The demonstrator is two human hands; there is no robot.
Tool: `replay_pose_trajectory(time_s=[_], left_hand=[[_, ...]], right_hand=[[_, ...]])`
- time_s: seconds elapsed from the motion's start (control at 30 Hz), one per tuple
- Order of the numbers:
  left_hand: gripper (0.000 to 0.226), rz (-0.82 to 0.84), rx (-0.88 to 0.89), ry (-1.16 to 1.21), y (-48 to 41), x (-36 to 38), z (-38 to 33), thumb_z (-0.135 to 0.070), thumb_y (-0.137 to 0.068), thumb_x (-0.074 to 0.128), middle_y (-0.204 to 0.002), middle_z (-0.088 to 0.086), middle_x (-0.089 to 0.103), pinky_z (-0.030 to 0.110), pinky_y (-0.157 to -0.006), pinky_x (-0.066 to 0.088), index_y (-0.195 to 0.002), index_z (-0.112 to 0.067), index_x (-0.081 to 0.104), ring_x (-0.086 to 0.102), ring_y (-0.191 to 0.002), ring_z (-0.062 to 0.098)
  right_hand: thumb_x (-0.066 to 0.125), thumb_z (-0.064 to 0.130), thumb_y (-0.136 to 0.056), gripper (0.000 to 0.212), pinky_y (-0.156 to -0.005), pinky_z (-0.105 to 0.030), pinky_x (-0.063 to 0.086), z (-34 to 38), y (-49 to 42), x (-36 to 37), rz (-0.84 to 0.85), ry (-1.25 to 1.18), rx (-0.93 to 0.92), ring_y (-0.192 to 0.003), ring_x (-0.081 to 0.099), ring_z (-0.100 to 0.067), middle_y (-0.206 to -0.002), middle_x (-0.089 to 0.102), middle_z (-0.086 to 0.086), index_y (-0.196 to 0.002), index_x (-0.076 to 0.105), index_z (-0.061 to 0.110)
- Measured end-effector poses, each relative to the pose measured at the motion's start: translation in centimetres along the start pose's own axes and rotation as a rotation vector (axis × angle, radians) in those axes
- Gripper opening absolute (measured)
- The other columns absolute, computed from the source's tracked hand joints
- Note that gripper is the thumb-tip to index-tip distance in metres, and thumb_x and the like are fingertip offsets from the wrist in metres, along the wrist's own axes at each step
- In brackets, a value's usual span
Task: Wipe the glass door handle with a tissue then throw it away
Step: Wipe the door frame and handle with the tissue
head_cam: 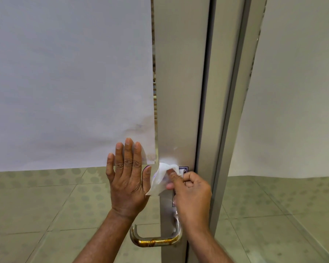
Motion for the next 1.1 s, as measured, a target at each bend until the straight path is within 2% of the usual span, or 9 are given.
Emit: replay_pose_trajectory(time_s=[0.13, 0.27, 0.33, 0.53, 0.63, 0.77, 0.9, 1.0, 1.1], left_hand=[[0.061, -0.002, -0.001, 0.014, -0.1, 0.0, 0.0, -0.035, -0.112, 0.025, -0.176, 0.001, -0.004, 0.042, -0.133, -0.001, -0.166, -0.015, 0.007, -0.001, -0.163, 0.021], [0.061, 0.004, -0.006, 0.007, 0.0, 0.0, -0.1, -0.035, -0.112, 0.025, -0.176, 0.001, -0.004, 0.042, -0.132, -0.001, -0.166, -0.015, 0.006, -0.001, -0.163, 0.020], [0.061, 0.005, -0.006, 0.007, 0.0, 0.0, -0.1, -0.035, -0.112, 0.024, -0.176, 0.001, -0.005, 0.042, -0.133, -0.002, -0.166, -0.015, 0.005, -0.002, -0.163, 0.020], [0.061, -0.004, 0.003, 0.008, -0.1, -0.1, -0.1, -0.034, -0.111, 0.025, -0.176, 0.001, -0.005, 0.042, -0.132, -0.001, -0.166, -0.014, 0.006, -0.001, -0.163, 0.020], [0.061, -0.010, -0.002, 0.010, -0.1, -0.2, -0.1, -0.033, -0.111, 0.027, -0.176, 0.001, -0.004, 0.042, -0.133, -0.001, -0.166, -0.015, 0.007, -0.001, -0.164, 0.021], [0.061, -0.016, -0.007, 0.017, -0.1, -0.1, -0.1, -0.033, -0.111, 0.027, -0.176, 0.000, -0.002, 0.042, -0.133, 0.000, -0.166, -0.015, 0.008, 0.001, -0.164, 0.020], [0.061, -0.012, -0.007, 0.014, -0.1, -0.1, -0.1, -0.033, -0.110, 0.027, -0.176, 0.001, -0.002, 0.042, -0.133, 0.000, -0.166, -0.015, 0.009, 0.001, -0.164, 0.020], [0.061, -0.012, -0.006, 0.010, -0.1, -0.1, -0.1, -0.033, -0.110, 0.028, -0.176, 0.001, -0.002, 0.043, -0.133, 0.001, -0.165, -0.014, 0.010, 0.001, -0.164, 0.021], [0.060, -0.011, -0.006, 0.009, 0.0, -0.1, -0.1, -0.034, -0.111, 0.027, -0.176, 0.001, -0.002, 0.043, -0.133, 0.001, -0.166, -0.014, 0.009, 0.001, -0.164, 0.021]], right_hand=[[0.081, 0.028, -0.079, 0.023, -0.044, -0.017, 0.045, -1.5, 0.7, -0.1, 0.033, 0.088, 0.060, -0.041, 0.051, 0.000, -0.063, 0.074, -0.001, -0.066, 0.066, 0.018], [0.082, 0.026, -0.080, 0.019, -0.065, -0.028, 0.061, -2.5, 1.0, -0.2, 0.061, 0.165, 0.111, -0.051, 0.062, -0.011, -0.066, 0.073, -0.004, -0.071, 0.068, 0.017], [0.083, 0.026, -0.078, 0.018, -0.069, -0.033, 0.064, -2.3, 0.8, -0.1, 0.053, 0.180, 0.119, -0.054, 0.067, -0.009, -0.067, 0.075, -0.002, -0.072, 0.069, 0.018], [0.079, 0.036, -0.079, 0.025, -0.041, -0.013, 0.046, -1.7, 0.9, 0.3, -0.034, -0.031, 0.181, -0.038, 0.060, -0.004, -0.063, 0.076, 0.002, -0.071, 0.072, 0.014], [0.073, 0.034, -0.086, 0.021, -0.045, -0.015, 0.052, -1.2, 1.1, 0.7, -0.114, -0.198, 0.181, -0.053, 0.073, -0.010, -0.066, 0.077, 0.001, -0.077, 0.073, 0.015], [0.073, 0.015, -0.090, 0.002, -0.056, -0.024, 0.060, -0.7, 1.3, 1.2, -0.209, -0.405, 0.183, -0.072, 0.079, -0.015, -0.076, 0.080, 0.002, -0.090, 0.070, 0.015], [0.073, 0.003, -0.088, 0.019, -0.060, -0.025, 0.061, 0.1, 1.5, 1.4, -0.301, -0.392, 0.062, -0.076, 0.078, -0.015, -0.081, 0.080, 0.002, -0.094, 0.062, 0.018], [0.067, 0.003, -0.093, 0.019, -0.067, -0.030, 0.063, 0.6, 1.8, 1.7, -0.250, -0.245, -0.105, -0.082, 0.076, -0.016, -0.083, 0.077, 0.001, -0.090, 0.067, 0.022], [0.062, 0.011, -0.098, 0.018, -0.075, -0.027, 0.062, 0.6, 2.5, 2.0, -0.198, -0.112, -0.203, -0.095, 0.073, -0.012, -0.098, 0.075, 0.008, -0.104, 0.073, 0.023]])
Point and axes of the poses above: each hand's wrist, its own y-axis away from the middle knuckle, its own x-axis out of the palm, z = x × y, the point moved 5 cm from there along -y, towards the middle knuckle
